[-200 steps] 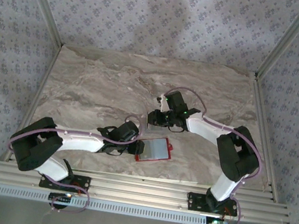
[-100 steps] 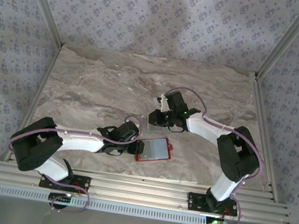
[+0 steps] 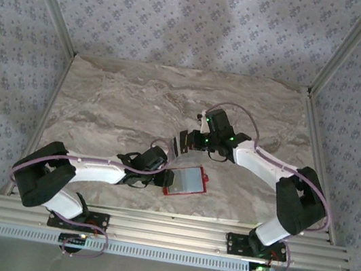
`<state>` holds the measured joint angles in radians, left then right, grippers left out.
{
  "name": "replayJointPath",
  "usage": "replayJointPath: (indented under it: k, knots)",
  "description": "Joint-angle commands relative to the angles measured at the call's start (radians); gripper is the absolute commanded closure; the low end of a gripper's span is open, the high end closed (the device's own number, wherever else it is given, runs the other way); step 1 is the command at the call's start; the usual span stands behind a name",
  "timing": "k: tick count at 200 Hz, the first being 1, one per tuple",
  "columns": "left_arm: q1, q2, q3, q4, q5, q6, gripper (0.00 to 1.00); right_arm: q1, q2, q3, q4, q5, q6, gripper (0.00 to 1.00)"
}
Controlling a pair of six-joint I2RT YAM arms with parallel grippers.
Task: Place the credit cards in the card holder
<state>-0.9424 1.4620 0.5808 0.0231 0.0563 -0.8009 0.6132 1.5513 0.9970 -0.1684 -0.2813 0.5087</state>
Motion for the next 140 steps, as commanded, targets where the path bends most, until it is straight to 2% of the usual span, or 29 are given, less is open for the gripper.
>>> replayJointPath:
  k: [1,37,85,121,140]
  knots:
    - [0.011,0.007,-0.007,-0.041,-0.003,0.021,0.55,0.005,-0.064,-0.027,-0.033,0.062,0.02,0.97]
    - [0.035,0.003,-0.002,-0.058,-0.006,0.029,0.56,0.022,-0.152,-0.075,-0.04,0.092,0.033,0.98]
    - [0.083,0.018,0.029,-0.094,-0.006,0.056,0.57,0.064,-0.35,-0.188,-0.067,0.146,0.056,0.98]
    - [0.111,0.041,0.047,-0.103,0.002,0.075,0.58,0.099,-0.459,-0.305,-0.057,0.133,0.086,0.98]
    - [0.109,0.051,0.044,-0.09,0.019,0.075,0.58,0.112,-0.47,-0.373,-0.009,0.079,0.113,0.99]
